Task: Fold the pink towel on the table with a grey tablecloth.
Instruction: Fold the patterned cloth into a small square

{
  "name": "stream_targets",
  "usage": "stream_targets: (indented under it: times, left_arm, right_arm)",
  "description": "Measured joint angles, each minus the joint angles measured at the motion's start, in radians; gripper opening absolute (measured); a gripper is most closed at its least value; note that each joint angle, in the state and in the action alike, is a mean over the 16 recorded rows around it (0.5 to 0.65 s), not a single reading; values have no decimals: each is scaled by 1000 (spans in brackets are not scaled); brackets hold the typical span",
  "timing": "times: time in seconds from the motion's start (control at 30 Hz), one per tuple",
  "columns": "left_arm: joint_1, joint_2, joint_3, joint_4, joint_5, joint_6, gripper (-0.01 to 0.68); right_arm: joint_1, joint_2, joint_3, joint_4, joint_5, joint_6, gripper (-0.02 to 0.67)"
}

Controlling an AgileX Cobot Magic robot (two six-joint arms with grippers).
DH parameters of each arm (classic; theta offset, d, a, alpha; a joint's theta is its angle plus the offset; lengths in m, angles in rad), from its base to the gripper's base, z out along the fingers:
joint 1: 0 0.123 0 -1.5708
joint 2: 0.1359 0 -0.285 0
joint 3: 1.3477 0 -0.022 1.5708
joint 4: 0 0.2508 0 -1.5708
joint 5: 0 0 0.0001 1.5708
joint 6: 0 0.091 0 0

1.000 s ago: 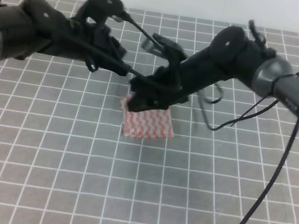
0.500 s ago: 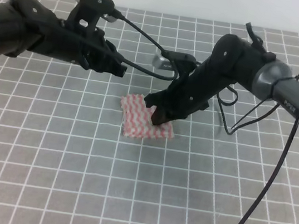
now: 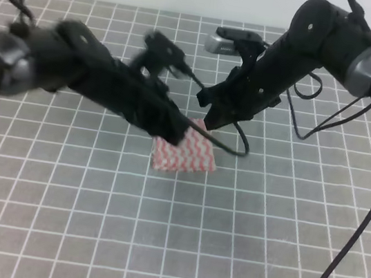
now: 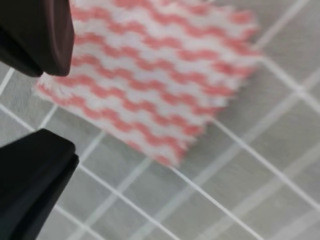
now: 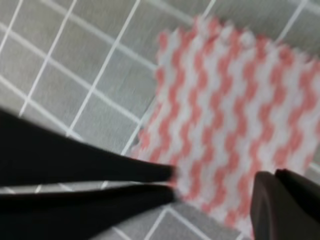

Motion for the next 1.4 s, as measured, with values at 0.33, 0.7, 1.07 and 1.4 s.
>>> stream_targets:
  times: [0.33,0.7,1.07,1.4]
  left_arm:
    - [-46,108,0,7,0,4,-2]
    - [-44,132,0,15,5,-2,-2]
    - [33,-9,0,23,0,-21,-2]
    - [170,-327,34,25,-13,-75,-2]
  right_arm:
    - [-1,25,31,-19,39,-2,-16]
    - [0,66,42,-36,20,-2,-16]
    - [-37,-31,35,-44,-39,-2,-16]
    - [-90,-264,46,-37,-148,-2,-17]
